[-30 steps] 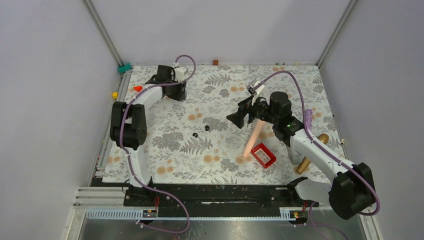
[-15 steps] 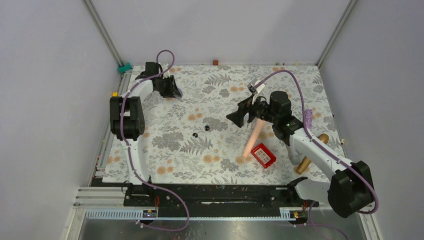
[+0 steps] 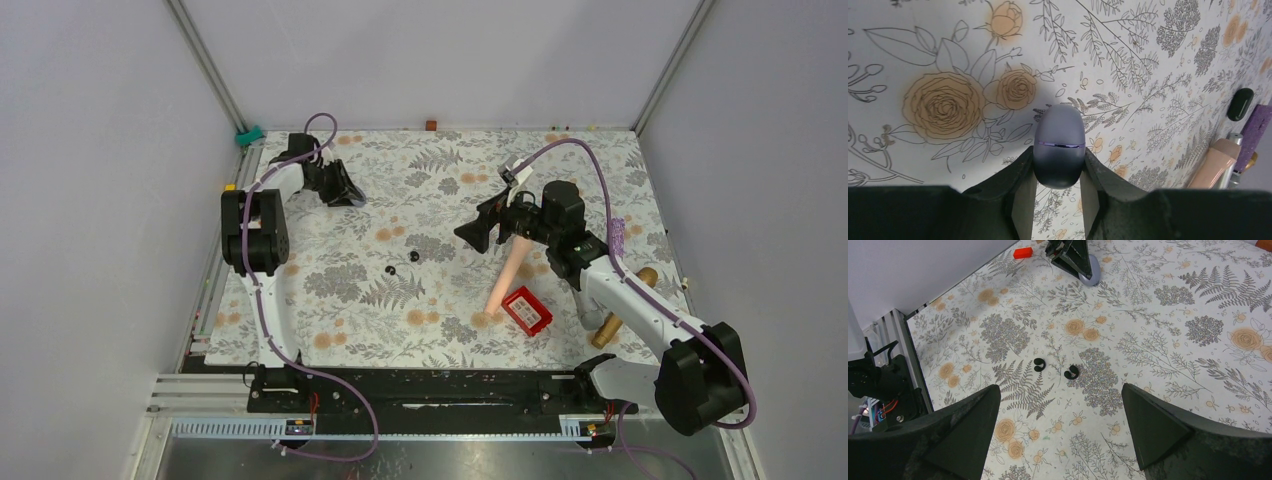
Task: Insert the wireless bluetooth earbuds into the charging case
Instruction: Place the charging case at the center of the board, then move the charging case to the center of the board.
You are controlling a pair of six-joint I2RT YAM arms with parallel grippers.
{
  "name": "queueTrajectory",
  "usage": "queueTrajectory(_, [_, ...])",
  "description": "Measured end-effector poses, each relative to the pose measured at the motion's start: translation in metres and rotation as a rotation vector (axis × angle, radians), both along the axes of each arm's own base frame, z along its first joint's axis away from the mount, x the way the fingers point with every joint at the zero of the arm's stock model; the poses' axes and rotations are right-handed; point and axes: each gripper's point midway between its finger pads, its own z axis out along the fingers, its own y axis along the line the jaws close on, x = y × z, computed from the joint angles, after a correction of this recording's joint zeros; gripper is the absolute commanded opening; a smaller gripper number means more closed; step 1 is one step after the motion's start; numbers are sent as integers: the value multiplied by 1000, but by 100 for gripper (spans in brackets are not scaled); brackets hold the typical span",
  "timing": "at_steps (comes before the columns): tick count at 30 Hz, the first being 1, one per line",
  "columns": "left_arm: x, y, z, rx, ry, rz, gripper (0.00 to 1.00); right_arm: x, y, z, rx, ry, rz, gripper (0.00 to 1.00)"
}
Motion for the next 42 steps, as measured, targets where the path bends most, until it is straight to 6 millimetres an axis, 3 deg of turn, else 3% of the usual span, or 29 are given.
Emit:
queueTrajectory(3, [1,5,-1,-13,5,25,43,1,-1,0,2,2,-3,99])
queueTrajectory(13, [1,12,-1,-34,15,63,67,3,-4,0,7,11,-15,99])
queueTrajectory(15, [1,12,1,-34,9,66,81,3,-4,0,8,13,-18,99])
queueTrajectory(19, [0,13,7,-36,-1,74,98,5,-7,0,10,14,-25,100])
queueTrajectory(34, [-7,40,10,9,14,126,99,19,-26,6,15,4,-109,99])
queueTrajectory(38, [-10,46,15,26,9,125,99,31,-44,4,-51,-19,-205,100])
queueTrajectory(42, [-20,50,36,53,-35,106,99,53,-70,12,-177,-70,-339,99])
